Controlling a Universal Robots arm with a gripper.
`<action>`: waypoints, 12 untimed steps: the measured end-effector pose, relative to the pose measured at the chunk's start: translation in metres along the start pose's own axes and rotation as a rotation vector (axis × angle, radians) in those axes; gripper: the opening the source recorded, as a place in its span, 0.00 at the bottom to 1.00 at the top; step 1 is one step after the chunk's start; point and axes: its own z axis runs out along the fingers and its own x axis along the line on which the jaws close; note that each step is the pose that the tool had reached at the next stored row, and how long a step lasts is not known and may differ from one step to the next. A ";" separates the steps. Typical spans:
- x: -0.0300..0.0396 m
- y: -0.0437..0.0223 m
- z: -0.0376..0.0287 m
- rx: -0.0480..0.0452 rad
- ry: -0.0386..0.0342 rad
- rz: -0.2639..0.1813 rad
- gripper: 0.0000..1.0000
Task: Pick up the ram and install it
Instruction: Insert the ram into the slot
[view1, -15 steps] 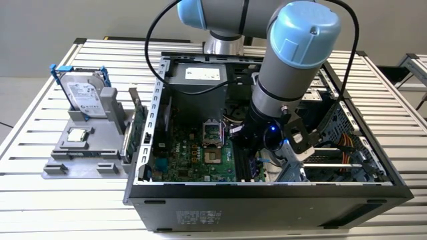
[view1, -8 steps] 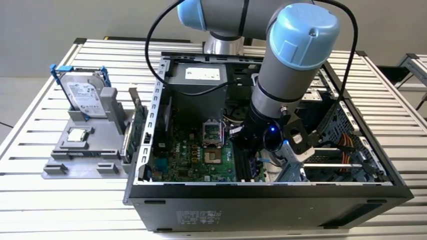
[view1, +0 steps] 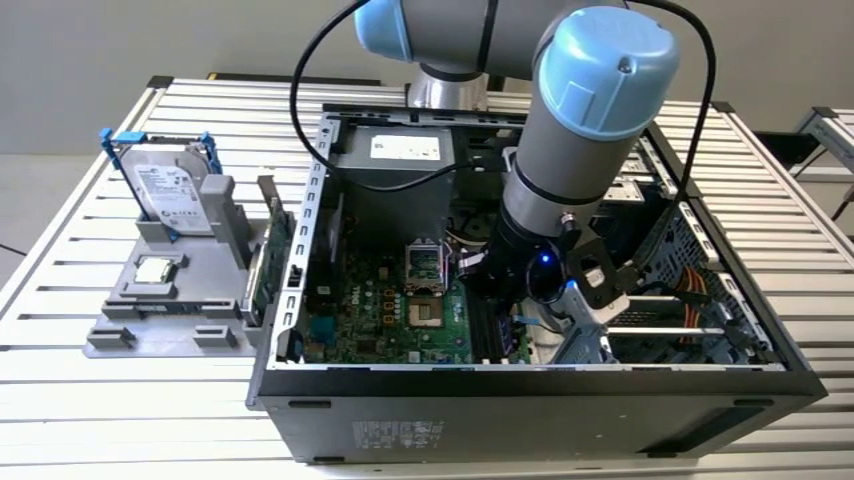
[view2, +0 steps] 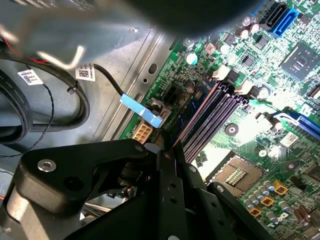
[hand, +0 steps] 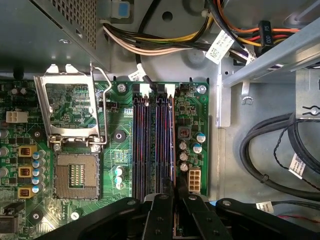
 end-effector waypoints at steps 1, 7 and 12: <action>0.0000 0.0000 0.0000 0.0000 0.0000 0.000 0.00; 0.0000 0.0000 0.0001 0.0000 0.0000 0.000 0.00; 0.0000 0.0002 -0.0011 0.0005 -0.0001 0.000 0.00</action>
